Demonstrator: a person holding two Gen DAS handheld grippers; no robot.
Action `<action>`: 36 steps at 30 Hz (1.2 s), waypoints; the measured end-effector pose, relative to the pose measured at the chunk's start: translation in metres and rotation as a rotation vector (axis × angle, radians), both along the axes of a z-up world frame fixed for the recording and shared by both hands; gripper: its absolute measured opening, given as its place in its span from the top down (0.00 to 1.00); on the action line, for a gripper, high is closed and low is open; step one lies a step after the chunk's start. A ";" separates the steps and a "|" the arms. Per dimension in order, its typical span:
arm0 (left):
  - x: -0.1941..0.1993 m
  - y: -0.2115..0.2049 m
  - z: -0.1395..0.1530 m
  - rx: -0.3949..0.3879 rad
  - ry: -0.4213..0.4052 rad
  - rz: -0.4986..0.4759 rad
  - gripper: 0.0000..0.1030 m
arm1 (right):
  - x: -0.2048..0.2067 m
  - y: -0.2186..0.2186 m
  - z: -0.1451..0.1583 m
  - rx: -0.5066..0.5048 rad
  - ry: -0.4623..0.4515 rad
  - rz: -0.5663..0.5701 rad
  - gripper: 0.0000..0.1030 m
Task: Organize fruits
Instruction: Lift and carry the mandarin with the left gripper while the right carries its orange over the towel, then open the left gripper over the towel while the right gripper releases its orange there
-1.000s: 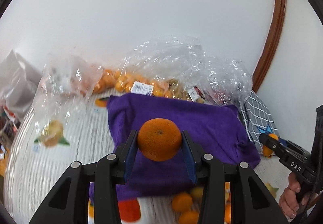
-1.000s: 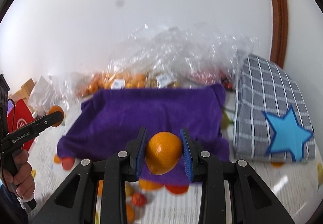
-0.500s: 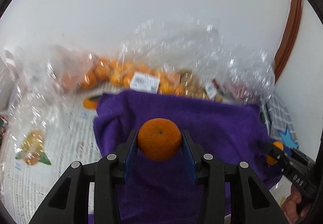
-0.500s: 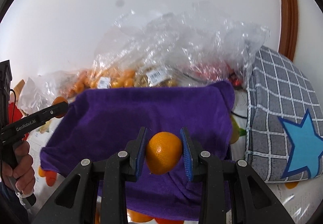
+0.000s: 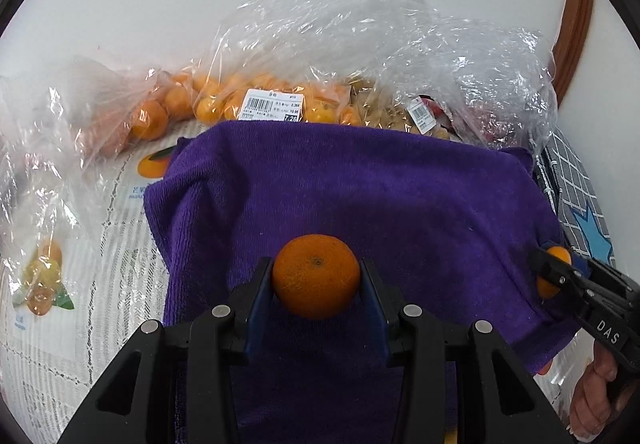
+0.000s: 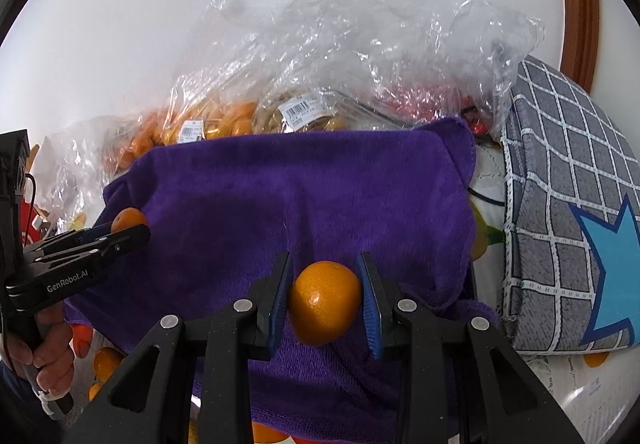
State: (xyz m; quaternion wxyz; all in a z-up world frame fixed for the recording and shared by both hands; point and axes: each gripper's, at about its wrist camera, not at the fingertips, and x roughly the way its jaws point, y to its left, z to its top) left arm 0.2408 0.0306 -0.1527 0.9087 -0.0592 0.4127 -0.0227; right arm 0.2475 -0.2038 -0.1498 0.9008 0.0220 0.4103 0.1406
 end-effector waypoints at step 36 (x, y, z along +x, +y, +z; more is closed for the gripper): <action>-0.058 -0.009 0.026 0.014 -0.268 0.059 0.54 | -0.026 -0.009 0.028 -0.100 -0.021 -0.095 0.22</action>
